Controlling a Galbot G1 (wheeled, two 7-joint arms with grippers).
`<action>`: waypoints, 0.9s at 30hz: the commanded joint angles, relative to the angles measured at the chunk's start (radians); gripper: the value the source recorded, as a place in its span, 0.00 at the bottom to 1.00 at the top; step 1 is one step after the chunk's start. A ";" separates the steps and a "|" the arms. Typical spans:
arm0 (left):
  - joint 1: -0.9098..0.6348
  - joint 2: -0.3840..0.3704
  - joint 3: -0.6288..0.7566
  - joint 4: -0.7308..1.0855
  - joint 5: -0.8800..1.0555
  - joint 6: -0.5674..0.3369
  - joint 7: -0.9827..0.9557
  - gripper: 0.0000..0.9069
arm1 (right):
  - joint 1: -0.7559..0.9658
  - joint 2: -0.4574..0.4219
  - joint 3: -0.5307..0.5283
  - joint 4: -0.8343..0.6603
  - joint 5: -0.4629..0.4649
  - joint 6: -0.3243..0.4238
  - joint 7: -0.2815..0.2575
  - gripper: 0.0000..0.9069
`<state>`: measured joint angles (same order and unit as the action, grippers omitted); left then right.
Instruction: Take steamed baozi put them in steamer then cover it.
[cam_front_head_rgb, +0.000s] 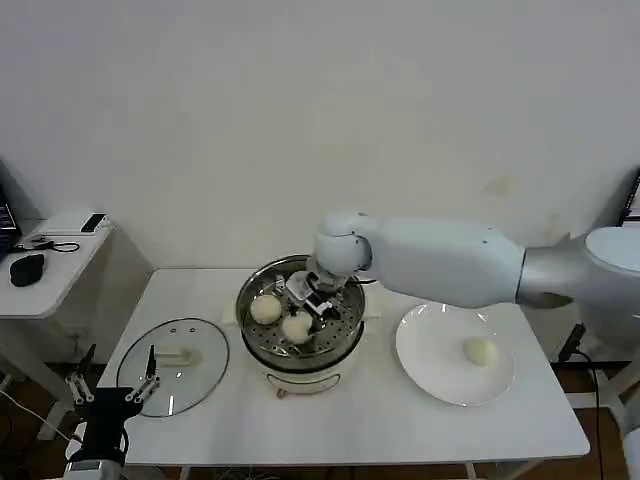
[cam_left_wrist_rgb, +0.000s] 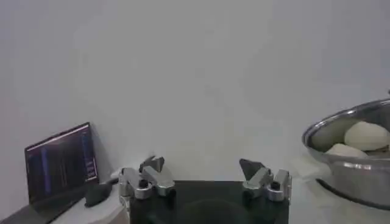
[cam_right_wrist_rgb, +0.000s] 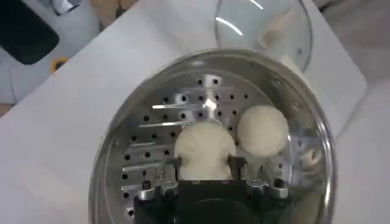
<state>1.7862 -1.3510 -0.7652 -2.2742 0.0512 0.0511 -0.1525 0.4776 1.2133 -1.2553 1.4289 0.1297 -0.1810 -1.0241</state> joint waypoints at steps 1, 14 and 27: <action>0.001 0.000 0.001 0.001 -0.001 -0.001 -0.001 1.00 | -0.008 0.014 -0.017 0.001 -0.025 0.039 -0.008 0.88; 0.003 0.007 -0.004 -0.006 -0.007 -0.001 -0.001 1.00 | 0.047 -0.066 0.020 0.033 0.017 0.029 0.025 1.00; -0.018 0.038 0.007 0.003 -0.010 0.003 0.002 1.00 | 0.066 -0.344 0.127 0.096 0.096 -0.173 0.095 1.00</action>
<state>1.7738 -1.3221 -0.7634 -2.2793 0.0413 0.0524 -0.1518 0.5221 1.0491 -1.1773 1.4845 0.1796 -0.2376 -0.9575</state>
